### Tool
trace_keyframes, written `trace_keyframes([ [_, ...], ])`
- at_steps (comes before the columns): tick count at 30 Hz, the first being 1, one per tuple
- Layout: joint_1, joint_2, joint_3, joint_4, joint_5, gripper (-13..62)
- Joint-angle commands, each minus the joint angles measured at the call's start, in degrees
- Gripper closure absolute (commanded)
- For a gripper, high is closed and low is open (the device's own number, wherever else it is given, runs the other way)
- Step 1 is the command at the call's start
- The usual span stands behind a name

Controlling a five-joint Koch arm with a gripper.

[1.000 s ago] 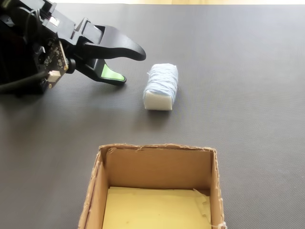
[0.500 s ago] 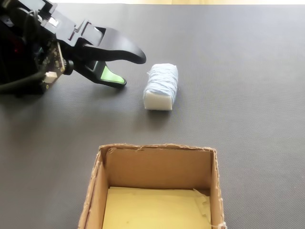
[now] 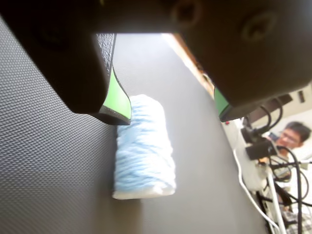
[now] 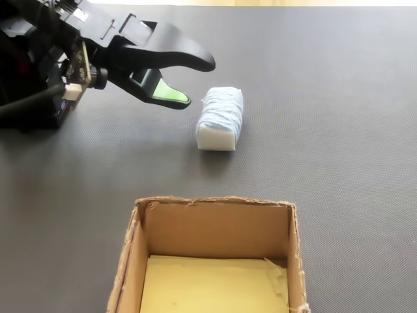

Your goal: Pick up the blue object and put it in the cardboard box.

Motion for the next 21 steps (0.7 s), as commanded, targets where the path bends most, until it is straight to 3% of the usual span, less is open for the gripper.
trace_keyframes([
  [1, 0.0, 4.39, -4.57, -1.05, 1.05, 15.3],
  [8, -0.18, 0.88, -13.54, 13.01, 5.8, 15.5],
  [21, -3.08, -20.74, -29.0, 29.44, 5.89, 15.8],
])
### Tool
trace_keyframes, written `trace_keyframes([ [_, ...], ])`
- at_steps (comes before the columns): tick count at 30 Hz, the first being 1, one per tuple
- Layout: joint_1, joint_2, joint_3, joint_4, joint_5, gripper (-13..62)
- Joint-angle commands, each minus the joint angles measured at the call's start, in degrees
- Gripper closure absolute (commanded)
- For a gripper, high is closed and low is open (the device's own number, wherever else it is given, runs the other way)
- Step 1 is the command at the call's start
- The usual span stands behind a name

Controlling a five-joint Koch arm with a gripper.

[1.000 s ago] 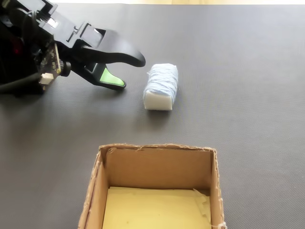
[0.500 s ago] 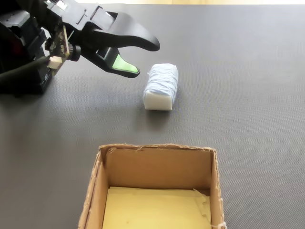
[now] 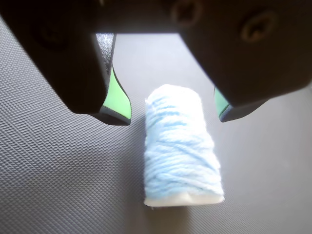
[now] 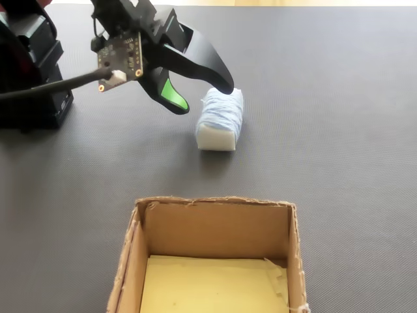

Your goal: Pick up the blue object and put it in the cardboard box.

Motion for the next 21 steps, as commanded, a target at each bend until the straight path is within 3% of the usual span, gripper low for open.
trace_keyframes([
  [1, -0.62, -0.62, -5.19, -0.18, 2.81, 15.8],
  [21, -0.26, -18.63, -15.73, -0.18, 4.22, 18.5],
])
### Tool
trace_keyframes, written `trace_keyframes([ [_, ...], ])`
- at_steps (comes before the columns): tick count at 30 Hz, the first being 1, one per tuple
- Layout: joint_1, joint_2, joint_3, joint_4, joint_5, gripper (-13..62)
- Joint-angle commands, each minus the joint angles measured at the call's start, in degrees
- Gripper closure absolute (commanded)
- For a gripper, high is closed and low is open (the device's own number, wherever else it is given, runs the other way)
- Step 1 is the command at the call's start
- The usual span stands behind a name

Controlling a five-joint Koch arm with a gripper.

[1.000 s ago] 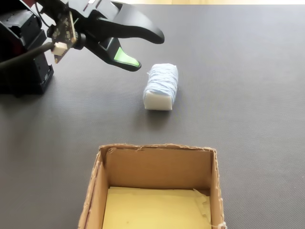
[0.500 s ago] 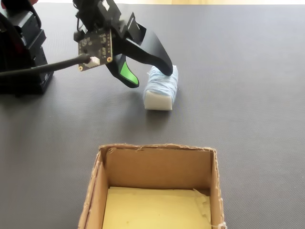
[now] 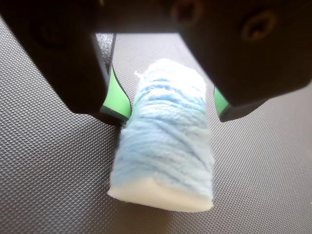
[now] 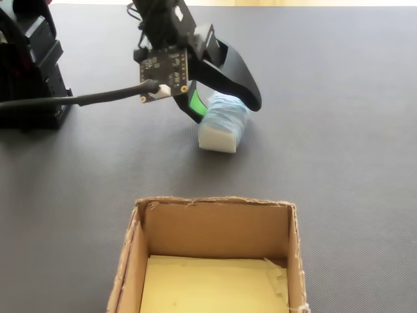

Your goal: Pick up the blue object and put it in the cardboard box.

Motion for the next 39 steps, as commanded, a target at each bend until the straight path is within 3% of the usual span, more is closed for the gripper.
trace_keyframes([
  [1, -0.09, -0.62, -3.96, -0.62, 4.22, 19.9],
  [5, 0.35, -0.7, -3.78, -0.09, 5.1, 30.2],
  [10, 2.37, 2.72, 1.76, -12.22, 0.62, 60.5],
  [21, 4.13, 12.83, 15.03, -34.1, 5.36, 60.5],
  [22, 4.22, 18.19, 20.39, -44.3, 5.62, 60.6],
  [30, 8.0, 31.46, 24.87, -44.38, 5.36, 60.5],
  [39, 10.99, 39.11, 26.98, -44.3, 4.13, 60.5],
])
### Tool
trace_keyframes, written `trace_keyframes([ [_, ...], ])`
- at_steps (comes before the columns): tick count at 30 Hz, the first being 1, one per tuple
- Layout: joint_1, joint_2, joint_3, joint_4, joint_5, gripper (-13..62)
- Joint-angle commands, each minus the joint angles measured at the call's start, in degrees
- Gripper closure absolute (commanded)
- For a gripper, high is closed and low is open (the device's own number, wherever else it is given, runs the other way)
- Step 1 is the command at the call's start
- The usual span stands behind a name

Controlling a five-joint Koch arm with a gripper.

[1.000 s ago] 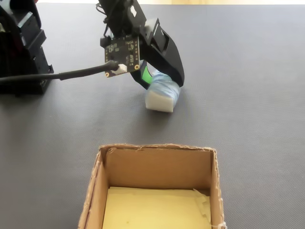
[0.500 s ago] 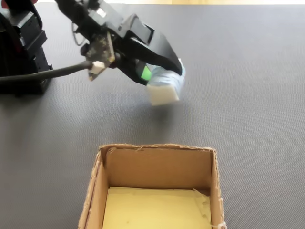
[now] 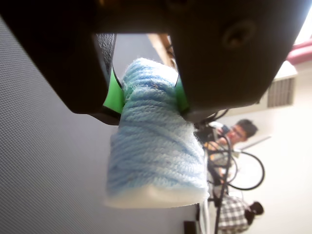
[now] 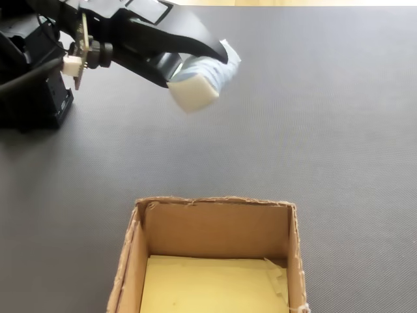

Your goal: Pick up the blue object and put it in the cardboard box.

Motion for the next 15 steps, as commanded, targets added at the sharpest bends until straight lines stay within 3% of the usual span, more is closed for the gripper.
trace_keyframes([
  [1, 0.26, 1.14, -2.72, -5.71, 0.18, 60.5],
  [7, 6.86, -1.23, -9.23, -6.94, -3.16, 60.5],
  [15, 20.57, -19.25, -28.65, -7.65, -4.57, 60.5],
])
